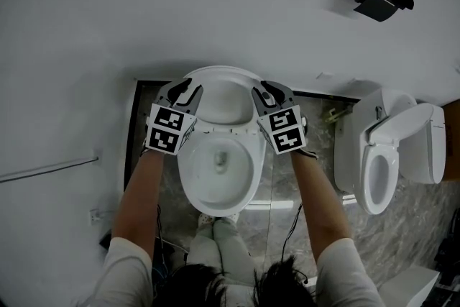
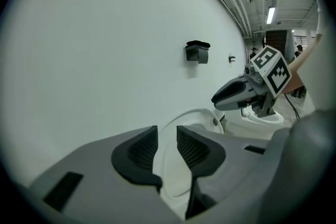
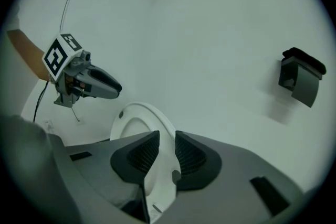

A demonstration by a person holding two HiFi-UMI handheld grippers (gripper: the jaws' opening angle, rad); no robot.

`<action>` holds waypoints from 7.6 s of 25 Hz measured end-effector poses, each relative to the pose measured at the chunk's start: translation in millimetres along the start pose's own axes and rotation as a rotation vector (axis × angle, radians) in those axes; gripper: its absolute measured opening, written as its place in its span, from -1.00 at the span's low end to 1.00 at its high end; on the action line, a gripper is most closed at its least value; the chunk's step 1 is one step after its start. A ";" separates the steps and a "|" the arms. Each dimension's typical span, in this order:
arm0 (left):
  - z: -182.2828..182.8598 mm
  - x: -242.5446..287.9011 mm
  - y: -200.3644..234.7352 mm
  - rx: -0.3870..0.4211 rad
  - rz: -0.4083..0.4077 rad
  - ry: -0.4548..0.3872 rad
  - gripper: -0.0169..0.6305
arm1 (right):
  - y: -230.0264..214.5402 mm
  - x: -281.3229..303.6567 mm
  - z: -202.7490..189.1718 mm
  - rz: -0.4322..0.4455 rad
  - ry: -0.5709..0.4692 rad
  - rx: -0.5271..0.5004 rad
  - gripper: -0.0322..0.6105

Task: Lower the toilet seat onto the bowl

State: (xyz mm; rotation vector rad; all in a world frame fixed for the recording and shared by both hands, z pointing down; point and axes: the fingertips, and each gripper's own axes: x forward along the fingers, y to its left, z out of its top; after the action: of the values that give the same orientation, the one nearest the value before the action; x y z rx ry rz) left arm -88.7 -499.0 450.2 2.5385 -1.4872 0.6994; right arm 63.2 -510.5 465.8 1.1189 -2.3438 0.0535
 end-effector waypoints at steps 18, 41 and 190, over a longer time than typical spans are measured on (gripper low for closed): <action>6.6 -15.4 19.6 -0.091 0.080 -0.060 -0.59 | -13.1 42.0 -21.1 -0.011 0.091 -0.141 -0.65; 1.9 -70.2 0.8 -0.111 0.053 -0.101 -0.62 | 29.5 -13.2 -26.8 0.055 0.088 -0.131 -0.62; -408.3 -142.5 -231.6 -0.433 -0.296 0.737 -0.90 | 321.5 -110.6 -434.7 0.135 0.959 0.641 -0.76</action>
State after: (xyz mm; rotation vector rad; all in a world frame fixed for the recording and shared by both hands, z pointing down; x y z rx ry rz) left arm -84.9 -134.5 778.5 1.8149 -0.8690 0.9834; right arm 80.2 -109.4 844.5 0.8834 -1.5180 1.1770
